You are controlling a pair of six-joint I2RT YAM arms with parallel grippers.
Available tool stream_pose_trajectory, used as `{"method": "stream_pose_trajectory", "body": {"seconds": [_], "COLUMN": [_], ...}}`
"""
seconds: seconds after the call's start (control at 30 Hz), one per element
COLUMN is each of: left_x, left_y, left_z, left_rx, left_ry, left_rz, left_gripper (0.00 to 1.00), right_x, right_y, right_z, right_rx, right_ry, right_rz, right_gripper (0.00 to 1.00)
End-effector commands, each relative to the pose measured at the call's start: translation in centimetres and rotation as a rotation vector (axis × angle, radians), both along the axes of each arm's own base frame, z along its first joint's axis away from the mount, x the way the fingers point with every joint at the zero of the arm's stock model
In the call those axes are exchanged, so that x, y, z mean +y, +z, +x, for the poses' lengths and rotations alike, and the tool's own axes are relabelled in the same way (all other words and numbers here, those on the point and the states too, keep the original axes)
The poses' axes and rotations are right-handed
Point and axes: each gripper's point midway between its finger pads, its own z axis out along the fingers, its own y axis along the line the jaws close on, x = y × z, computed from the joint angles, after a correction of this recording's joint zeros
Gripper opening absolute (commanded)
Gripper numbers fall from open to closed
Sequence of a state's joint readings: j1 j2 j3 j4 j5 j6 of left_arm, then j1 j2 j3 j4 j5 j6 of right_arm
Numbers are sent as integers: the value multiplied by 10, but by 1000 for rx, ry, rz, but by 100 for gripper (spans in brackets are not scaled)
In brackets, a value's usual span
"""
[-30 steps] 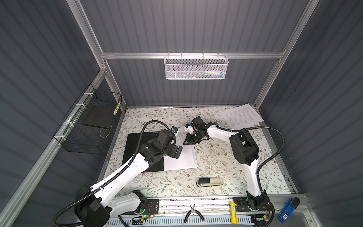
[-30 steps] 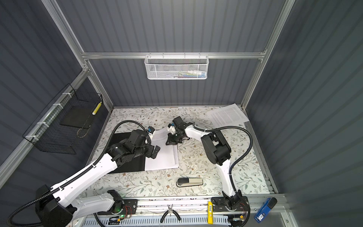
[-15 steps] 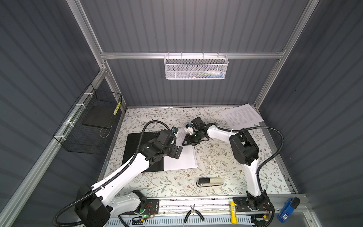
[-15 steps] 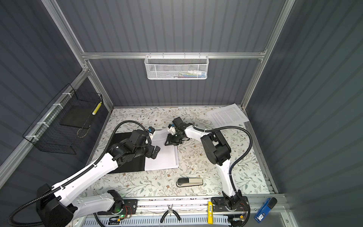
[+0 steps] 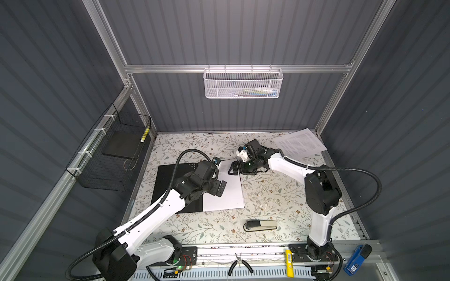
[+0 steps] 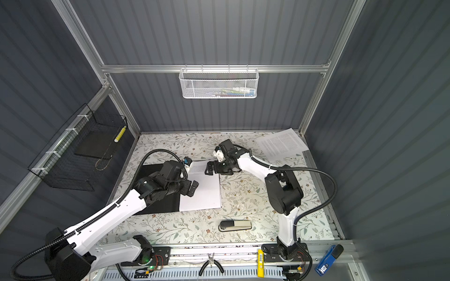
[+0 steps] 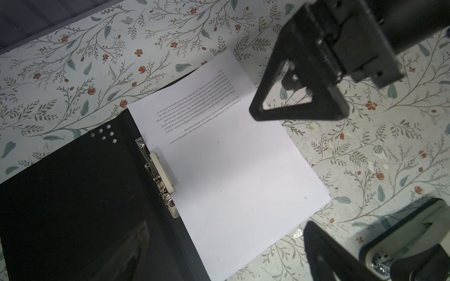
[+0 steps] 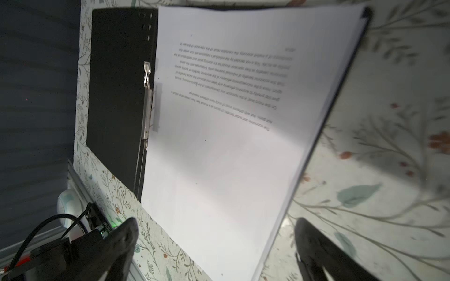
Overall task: Put the files into the folder
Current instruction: 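Move the right gripper back toward the loose sheets, then pinch the top loose printed sheet with the right gripper and lift its edge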
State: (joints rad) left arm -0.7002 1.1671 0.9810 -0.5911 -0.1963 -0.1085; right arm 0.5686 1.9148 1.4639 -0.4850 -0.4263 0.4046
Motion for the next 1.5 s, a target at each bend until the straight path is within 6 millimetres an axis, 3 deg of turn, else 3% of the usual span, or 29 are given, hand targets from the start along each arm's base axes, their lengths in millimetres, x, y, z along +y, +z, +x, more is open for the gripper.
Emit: {"method": "stream_pose_trajectory", "body": {"seconds": [0.0, 0.07, 0.2, 0.33, 0.47, 0.6, 0.93, 1.1, 1.37, 1.47], "left_x": [-1, -1, -1, -1, 0, -1, -2, -2, -3, -3], "left_y": [10, 10, 9, 9, 9, 9, 7, 8, 8, 9], "left_z": [2, 2, 2, 2, 2, 2, 2, 2, 1, 1], "left_rx": [0, 2, 4, 3, 3, 2, 9, 8, 8, 7], "left_ry": [9, 10, 9, 9, 11, 9, 7, 6, 3, 2], "left_rz": [-24, -23, -19, -20, -20, -21, -18, -22, -27, -28], "left_gripper": [100, 100, 100, 100, 100, 100, 100, 100, 100, 100], "right_x": [-59, -85, -166, -233, -274, -299, -318, -316, -312, -300], "right_y": [-11, -5, -3, -6, -18, -31, -59, -74, -80, -77], "right_z": [21, 35, 75, 108, 135, 160, 191, 190, 179, 172], "right_rx": [19, 5, -43, -29, -2, -1, 54, 117, 195, 224], "right_ry": [-149, -216, -449, -645, -764, -824, -863, -865, -881, -843], "right_rz": [-88, -76, -168, -149, -94, -92, -54, -48, -43, -5], "right_gripper": [99, 99, 99, 99, 99, 99, 99, 99, 99, 99]}}
